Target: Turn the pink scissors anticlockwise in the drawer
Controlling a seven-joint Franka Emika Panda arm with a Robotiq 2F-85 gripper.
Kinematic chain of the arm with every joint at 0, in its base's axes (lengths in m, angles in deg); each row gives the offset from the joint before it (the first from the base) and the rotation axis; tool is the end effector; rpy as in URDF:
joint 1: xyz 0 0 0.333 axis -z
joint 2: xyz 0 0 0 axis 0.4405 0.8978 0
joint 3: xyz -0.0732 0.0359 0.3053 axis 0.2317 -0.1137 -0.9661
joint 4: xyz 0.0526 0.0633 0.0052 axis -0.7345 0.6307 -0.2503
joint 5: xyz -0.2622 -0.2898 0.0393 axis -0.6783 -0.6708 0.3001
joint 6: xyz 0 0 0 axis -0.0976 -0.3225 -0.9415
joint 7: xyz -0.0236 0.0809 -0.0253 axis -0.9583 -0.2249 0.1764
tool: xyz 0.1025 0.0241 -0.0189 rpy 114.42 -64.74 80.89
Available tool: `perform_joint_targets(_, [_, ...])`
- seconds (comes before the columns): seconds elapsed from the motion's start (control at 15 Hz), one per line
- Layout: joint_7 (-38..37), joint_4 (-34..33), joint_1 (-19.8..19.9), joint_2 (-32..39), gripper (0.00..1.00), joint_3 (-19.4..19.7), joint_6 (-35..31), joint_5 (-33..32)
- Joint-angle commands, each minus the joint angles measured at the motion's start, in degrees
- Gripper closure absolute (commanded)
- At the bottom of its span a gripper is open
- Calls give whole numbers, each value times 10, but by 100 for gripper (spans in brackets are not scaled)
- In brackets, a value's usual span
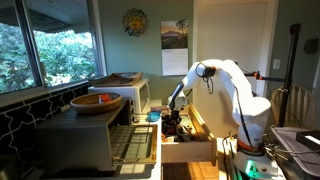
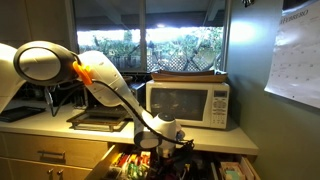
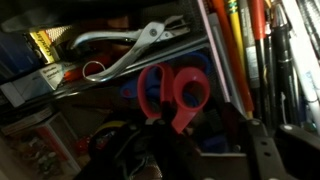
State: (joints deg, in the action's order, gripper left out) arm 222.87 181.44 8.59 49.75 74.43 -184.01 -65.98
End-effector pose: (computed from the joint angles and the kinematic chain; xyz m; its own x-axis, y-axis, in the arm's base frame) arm 0.5109 -0.3455 0.1632 -0.0051 0.9971 0.0764 0.9854 -0.0080 0.1702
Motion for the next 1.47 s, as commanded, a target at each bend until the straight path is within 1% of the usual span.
perform_joint_targets(0.0, [25, -31, 22, 33, 44, -18, 7, 1])
perform_joint_targets(0.07, [27, -35, 25, 38, 44, -20, 8, 0])
perform_joint_targets(0.13, [30, -39, 28, 43, 47, -23, 8, 0])
perform_joint_targets(0.33, [40, -49, 36, 55, 48, -32, 7, 0])
perform_joint_targets(0.4, [43, -52, 39, 58, 51, -36, 6, 0])
perform_joint_targets(0.47, [45, -54, 40, 61, 50, -38, 4, 0])
perform_joint_targets(0.53, [45, -57, 40, 65, 53, -39, 1, -1])
perform_joint_targets(0.6, [46, -59, 41, 67, 51, -40, 2, -2])
perform_joint_targets(0.67, [46, -61, 42, 70, 52, -42, 1, -2])
perform_joint_targets(0.87, [48, -66, 43, 74, 50, -47, -3, 0])
perform_joint_targets(1.07, [51, -69, 45, 76, 51, -53, -7, 3])
perform_joint_targets(1.13, [51, -70, 45, 76, 48, -54, -9, 3])
perform_joint_targets(1.2, [52, -72, 46, 77, 41, -55, -9, 3])
perform_joint_targets(1.27, [52, -73, 47, 78, 41, -56, -9, 3])
perform_joint_targets(1.33, [53, -74, 48, 80, 35, -57, -10, 2])
perform_joint_targets(1.4, [53, -76, 49, 81, 37, -58, -9, 2])
